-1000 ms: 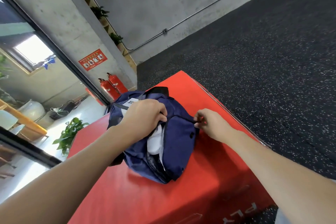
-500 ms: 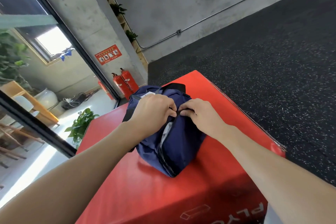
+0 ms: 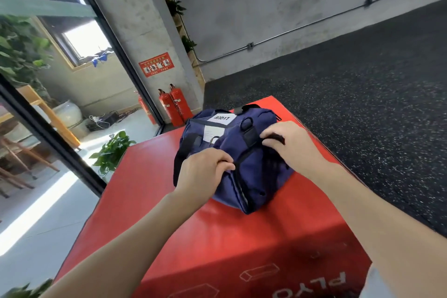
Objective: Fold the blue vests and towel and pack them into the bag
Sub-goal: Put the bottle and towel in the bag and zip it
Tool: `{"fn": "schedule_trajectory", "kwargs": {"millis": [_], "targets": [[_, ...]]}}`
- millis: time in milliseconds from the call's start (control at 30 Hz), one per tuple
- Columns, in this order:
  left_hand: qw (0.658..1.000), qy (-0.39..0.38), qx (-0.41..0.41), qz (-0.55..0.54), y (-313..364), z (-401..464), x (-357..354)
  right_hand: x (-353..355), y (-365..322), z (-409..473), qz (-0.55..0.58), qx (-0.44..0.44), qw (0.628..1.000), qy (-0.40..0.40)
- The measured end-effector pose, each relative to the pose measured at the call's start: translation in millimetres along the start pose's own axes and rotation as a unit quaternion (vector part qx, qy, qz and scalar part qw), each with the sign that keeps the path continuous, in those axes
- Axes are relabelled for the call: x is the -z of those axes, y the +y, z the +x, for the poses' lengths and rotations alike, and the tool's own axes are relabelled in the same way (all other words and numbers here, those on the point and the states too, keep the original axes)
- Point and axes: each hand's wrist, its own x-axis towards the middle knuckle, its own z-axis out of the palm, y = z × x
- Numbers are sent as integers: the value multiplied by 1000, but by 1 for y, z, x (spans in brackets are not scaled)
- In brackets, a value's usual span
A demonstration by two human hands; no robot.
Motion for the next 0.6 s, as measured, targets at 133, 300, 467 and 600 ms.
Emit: {"fn": "schedule_trajectory", "kwargs": {"millis": [133,300,467,600], "targets": [[998,15,27,-47,1,-7,-2,-15,-28,-8,-38,140,986,-77],[994,30,33,-96,-1,-20,-11,-35,-33,-15,-112,142,979,-91],[985,29,74,-151,-4,-44,-41,-31,-35,-10,-172,122,976,-51],[983,-67,97,-139,2,-75,-99,-24,-35,-8,-179,77,980,-44]]}}
